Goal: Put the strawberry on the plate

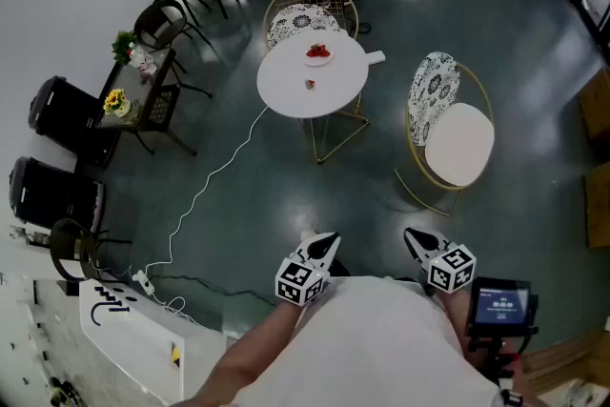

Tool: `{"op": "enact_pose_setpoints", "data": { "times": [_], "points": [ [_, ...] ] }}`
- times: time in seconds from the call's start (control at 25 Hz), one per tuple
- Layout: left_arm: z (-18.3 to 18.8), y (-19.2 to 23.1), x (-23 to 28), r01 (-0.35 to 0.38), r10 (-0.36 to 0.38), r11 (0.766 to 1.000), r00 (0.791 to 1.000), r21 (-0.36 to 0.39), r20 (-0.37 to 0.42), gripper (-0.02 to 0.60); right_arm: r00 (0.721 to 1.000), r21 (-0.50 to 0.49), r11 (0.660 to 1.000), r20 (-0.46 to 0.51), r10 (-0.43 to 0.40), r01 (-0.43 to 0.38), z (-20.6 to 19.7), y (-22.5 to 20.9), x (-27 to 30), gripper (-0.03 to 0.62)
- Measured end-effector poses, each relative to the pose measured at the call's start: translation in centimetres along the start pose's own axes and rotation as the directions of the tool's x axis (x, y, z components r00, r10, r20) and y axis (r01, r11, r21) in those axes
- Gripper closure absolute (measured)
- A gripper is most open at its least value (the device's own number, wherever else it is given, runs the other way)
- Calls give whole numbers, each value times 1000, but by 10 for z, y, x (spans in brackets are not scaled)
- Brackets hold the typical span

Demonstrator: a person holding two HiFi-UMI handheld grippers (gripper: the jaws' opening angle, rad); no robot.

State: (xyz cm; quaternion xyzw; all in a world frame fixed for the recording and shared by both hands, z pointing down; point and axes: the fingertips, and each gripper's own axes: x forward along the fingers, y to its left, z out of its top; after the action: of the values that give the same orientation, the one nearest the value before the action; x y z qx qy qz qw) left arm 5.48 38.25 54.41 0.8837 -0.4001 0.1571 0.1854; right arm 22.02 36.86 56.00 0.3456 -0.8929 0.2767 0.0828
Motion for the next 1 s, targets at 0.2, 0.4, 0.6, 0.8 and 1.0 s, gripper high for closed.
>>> {"op": "enact_pose_setpoints", "data": {
  "times": [0.2, 0.4, 0.6, 0.8, 1.0],
  "points": [
    [-38, -37, -21, -4, 4, 1000, 999, -12, -42, 578, 1000, -1, 1000, 26, -1, 1, -22, 28, -31, 589],
    [-47, -50, -62, 25, -26, 1000, 999, -14, -47, 578, 997, 23, 999, 63, -44, 42, -28, 71, -47, 589],
    [-61, -32, -90, 35, -35, 999, 998, 10, -55, 578, 993, 67, 994, 76, -87, 82, -43, 97, -35, 589],
    [-78, -31, -121, 51, -51, 999, 997, 4, -60, 578, 995, 61, 995, 51, -87, 84, -64, 131, -35, 589],
    [-76, -35, -138, 72, -72, 997, 997, -5, -19, 578, 996, 8, 996, 37, -87, 87, -65, 154, -36, 589]
  ]
}}
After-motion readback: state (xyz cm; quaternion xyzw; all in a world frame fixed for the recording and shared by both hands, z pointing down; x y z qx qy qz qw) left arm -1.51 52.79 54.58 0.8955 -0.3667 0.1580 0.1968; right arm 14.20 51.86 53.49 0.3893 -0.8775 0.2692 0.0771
